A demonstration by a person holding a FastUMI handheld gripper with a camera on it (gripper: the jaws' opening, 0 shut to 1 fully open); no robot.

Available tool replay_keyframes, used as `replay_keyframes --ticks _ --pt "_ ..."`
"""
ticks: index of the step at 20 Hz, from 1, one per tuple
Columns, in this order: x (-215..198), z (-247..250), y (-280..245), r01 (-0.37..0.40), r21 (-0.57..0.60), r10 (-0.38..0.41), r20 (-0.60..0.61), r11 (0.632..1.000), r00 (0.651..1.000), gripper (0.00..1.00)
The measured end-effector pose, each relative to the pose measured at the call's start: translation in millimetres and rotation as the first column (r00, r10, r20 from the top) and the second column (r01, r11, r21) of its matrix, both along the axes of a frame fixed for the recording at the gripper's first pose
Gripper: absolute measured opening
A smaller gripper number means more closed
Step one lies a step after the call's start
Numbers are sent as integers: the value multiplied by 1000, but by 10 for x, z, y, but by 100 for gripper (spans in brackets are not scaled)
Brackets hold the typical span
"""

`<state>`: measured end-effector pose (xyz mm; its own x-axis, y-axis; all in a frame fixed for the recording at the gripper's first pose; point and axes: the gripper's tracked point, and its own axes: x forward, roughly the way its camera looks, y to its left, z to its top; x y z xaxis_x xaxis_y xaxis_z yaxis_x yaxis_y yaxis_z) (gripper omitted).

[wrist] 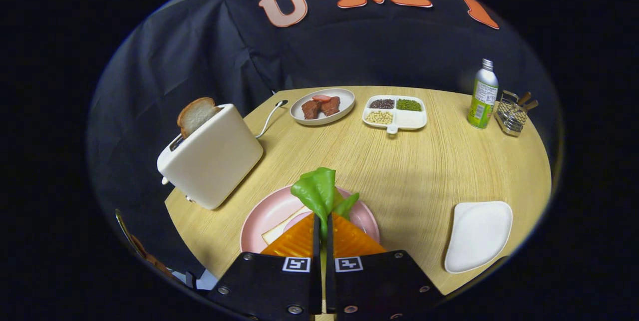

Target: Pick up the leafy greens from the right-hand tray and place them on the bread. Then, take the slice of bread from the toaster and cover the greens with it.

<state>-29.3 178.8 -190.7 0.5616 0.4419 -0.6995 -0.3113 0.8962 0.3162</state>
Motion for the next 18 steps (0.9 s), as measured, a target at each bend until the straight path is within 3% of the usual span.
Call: replay_keyframes --ticks 9,12,18 --pt "-143 -141 372 -74 2 74 -49 997 996 4" --pt "-186 -177 481 -89 7 89 -67 996 994 8" --pt "-187 -76 513 -96 -42 94 -44 995 995 39"
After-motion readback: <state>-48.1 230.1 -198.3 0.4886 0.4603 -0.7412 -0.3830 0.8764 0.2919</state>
